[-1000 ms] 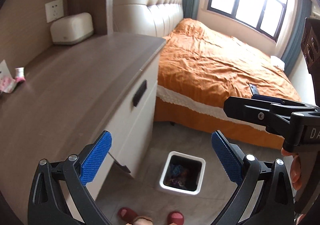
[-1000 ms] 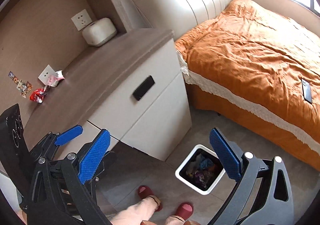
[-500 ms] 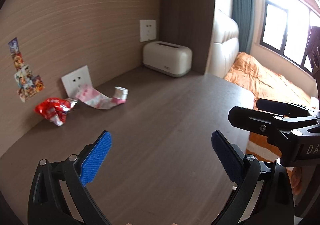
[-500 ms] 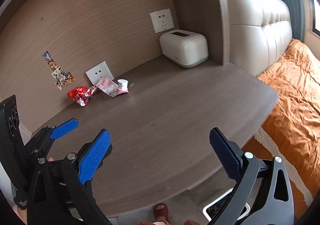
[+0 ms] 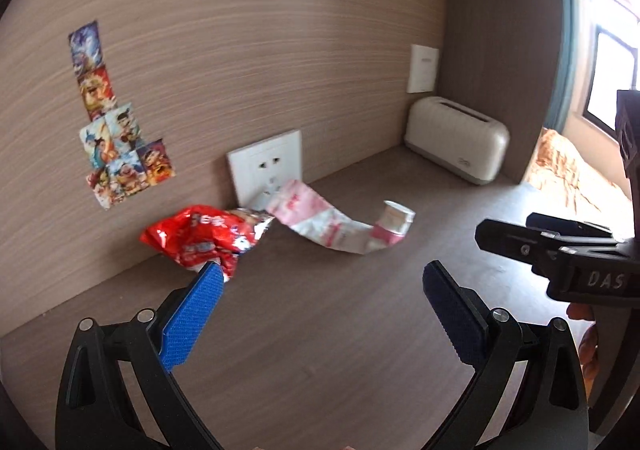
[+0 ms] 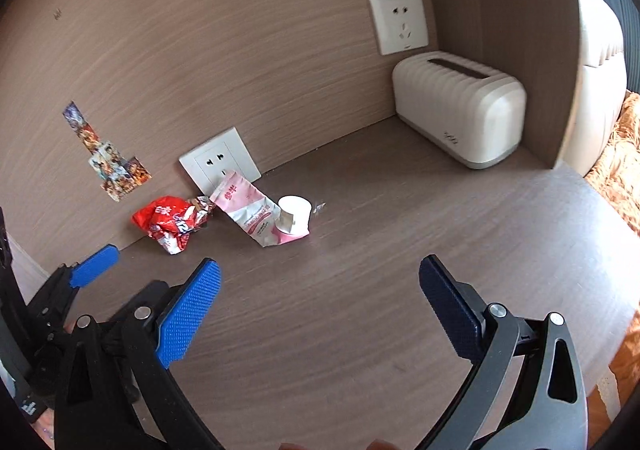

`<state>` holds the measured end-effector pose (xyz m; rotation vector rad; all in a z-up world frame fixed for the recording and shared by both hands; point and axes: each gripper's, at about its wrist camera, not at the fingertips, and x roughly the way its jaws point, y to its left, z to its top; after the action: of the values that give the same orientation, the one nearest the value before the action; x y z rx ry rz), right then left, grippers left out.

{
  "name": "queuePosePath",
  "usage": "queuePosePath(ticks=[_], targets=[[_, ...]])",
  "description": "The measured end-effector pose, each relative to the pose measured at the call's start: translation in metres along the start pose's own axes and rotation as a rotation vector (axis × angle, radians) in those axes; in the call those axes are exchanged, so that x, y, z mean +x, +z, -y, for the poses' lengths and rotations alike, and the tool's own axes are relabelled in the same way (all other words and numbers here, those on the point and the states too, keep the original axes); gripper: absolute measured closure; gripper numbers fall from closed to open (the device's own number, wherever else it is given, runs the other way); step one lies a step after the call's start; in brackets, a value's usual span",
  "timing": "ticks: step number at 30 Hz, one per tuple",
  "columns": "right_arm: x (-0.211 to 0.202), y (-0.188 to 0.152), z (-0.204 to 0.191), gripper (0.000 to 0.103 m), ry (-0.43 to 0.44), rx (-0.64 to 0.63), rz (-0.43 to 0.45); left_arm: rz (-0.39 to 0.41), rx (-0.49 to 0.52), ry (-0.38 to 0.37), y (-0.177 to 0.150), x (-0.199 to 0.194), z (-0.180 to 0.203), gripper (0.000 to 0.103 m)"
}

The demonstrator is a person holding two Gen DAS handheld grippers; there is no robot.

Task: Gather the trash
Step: 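Grasp the red snack bag with the left tool while the right tool grasps the white cup and pink wrapper, then carry the red bag, cup and wrapper to the white bin and open both tools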

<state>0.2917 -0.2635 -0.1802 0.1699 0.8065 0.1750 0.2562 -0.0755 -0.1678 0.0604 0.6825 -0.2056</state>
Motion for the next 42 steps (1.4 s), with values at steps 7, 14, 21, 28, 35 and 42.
queuePosePath(ticks=[7, 14, 21, 28, 35, 42], targets=[[0.061, 0.013, -0.006, 0.004, 0.046, 0.056, -0.057, -0.040, -0.081, 0.075, 0.006, 0.037, -0.044, 0.005], [0.107, 0.020, -0.015, 0.004, 0.031, 0.090, -0.100, -0.095, -0.156, 0.096, 0.012, 0.082, -0.080, 0.005], [0.112, 0.020, -0.033, 0.035, -0.014, 0.007, -0.073, -0.161, -0.253, 0.051, 0.013, 0.111, -0.103, 0.022], [0.101, 0.014, -0.050, 0.069, 0.010, -0.028, -0.048, -0.159, -0.190, 0.072, 0.009, 0.104, -0.093, 0.039], [0.043, 0.023, -0.062, 0.069, 0.047, -0.050, 0.036, -0.125, -0.145, 0.012, 0.008, 0.052, -0.081, 0.040], [-0.017, 0.023, -0.038, 0.069, 0.027, -0.016, 0.101, -0.096, -0.094, -0.029, 0.002, 0.009, -0.057, 0.040]])
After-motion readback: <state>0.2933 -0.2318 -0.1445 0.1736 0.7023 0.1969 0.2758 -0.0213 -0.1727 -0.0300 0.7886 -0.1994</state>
